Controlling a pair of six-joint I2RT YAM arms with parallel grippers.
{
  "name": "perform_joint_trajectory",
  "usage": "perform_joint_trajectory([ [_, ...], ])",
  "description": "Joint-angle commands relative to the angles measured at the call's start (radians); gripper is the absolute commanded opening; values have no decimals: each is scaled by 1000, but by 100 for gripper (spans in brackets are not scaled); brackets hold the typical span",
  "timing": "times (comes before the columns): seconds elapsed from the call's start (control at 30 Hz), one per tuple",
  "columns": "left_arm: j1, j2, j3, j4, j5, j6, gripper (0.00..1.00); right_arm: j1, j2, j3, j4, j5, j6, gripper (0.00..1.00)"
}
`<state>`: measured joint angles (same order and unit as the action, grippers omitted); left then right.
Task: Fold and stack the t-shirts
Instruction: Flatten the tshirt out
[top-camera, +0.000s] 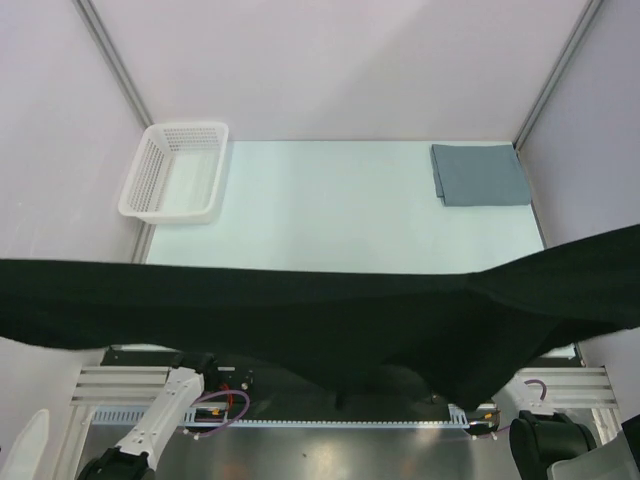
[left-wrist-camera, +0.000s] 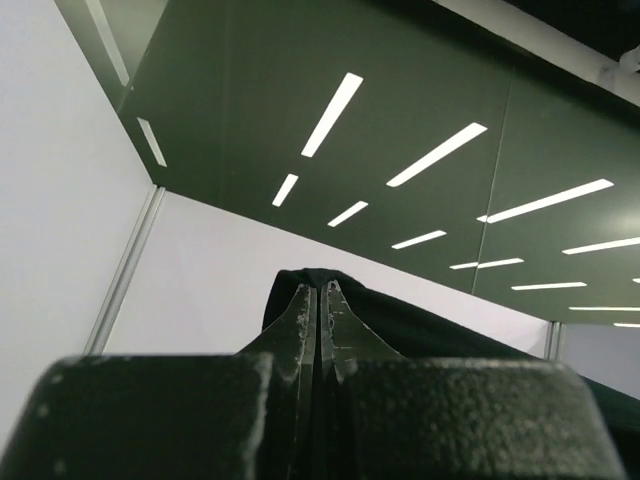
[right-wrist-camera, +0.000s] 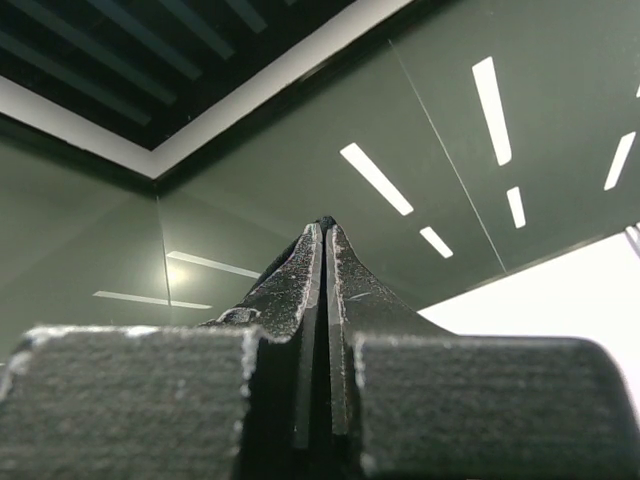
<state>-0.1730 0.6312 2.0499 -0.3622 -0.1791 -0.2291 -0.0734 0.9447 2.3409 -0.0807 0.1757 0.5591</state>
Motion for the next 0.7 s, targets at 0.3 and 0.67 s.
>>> perform_joint_trajectory([
  [0.3, -10, 173, -287, 123, -102, 102, 0, 3, 258, -158, 70, -10, 67, 0],
  [0.67, 36, 387, -832, 432, -157, 192, 1, 55, 534, -515, 287, -91, 98, 0],
])
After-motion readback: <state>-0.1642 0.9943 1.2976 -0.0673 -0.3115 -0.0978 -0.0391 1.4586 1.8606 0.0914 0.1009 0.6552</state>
